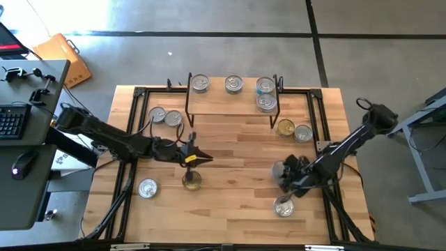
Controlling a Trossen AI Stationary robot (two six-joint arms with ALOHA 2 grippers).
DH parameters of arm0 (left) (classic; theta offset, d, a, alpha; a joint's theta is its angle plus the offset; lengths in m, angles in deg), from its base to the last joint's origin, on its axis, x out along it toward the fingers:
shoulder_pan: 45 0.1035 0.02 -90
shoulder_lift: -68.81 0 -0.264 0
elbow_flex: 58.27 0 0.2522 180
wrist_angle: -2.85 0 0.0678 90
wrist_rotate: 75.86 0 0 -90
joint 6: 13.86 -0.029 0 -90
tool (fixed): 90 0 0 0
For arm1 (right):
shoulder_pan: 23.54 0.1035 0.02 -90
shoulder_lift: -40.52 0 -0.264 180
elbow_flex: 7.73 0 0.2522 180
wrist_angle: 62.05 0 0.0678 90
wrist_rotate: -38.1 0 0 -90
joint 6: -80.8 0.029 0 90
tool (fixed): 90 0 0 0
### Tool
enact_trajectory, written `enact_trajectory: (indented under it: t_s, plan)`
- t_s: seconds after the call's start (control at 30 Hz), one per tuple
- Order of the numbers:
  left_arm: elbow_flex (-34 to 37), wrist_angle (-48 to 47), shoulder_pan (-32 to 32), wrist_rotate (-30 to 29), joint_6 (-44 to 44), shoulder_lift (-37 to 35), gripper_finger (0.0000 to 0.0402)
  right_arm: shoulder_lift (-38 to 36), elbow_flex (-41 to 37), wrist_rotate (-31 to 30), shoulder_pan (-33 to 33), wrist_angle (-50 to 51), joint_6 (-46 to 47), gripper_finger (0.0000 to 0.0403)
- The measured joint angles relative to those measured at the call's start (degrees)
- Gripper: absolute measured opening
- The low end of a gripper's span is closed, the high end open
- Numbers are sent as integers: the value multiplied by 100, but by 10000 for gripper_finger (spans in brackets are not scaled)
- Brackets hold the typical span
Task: Stack canned seafood by type on shelf
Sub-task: Adjust the blue tuna can on the table, then put the green tuna can on the shelf aligned with the other green tuna can
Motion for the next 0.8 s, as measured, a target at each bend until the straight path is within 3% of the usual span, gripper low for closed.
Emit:
enact_trajectory:
  t_s: [0.23,0.5,0.67,0.8]
  plan:
    - [0,2,0,-2,-1,269,21,11,-7,25,-586,-395,-898,181]
    - [0,23,0,-6,-3,496,21,120,39,19,-765,-1093,-1769,181]
    - [2,109,0,-8,-10,500,21,33,451,-249,-732,-944,-2106,181]
    - [2,222,-1,-13,-206,500,21,28,961,-582,-732,-186,-2415,181]
